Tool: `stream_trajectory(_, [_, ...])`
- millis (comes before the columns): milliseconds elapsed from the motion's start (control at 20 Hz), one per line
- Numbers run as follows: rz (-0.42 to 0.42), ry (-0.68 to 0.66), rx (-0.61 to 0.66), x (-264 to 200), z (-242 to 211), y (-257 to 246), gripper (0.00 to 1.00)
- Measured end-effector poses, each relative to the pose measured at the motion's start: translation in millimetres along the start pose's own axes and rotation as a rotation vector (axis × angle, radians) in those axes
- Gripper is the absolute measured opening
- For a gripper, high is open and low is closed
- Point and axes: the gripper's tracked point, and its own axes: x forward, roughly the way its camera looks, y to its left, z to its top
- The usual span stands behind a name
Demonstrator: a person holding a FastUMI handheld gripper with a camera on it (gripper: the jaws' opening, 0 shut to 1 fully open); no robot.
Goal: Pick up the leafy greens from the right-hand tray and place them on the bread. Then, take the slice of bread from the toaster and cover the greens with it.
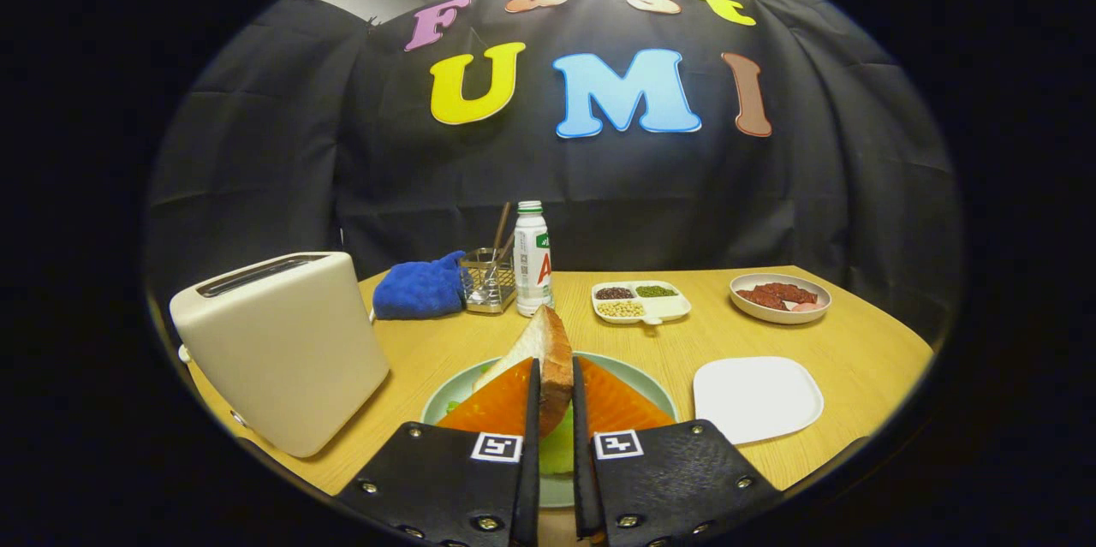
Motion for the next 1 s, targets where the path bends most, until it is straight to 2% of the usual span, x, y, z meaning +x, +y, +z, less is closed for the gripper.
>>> stream_trajectory(150, [-0.022,0.041,-0.039,8.4,-11.0,-14.5,0.21])
stream_trajectory(200, [-0.025,0.061,-0.05,9.4,-15.4,-18.0,0.28])
stream_trajectory(250, [-0.027,0.08,-0.053,12.2,-21.5,-21.5,0.3])
stream_trajectory(500, [0.008,0.102,0.059,12.9,-25.7,-26.4,0.31])
stream_trajectory(650, [-0.013,0.105,0.033,11.9,-27.9,-36.0,0.35])
stream_trajectory(1000, [-0.053,-0.056,0.027,-13.8,11.8,-75.7,0.35])
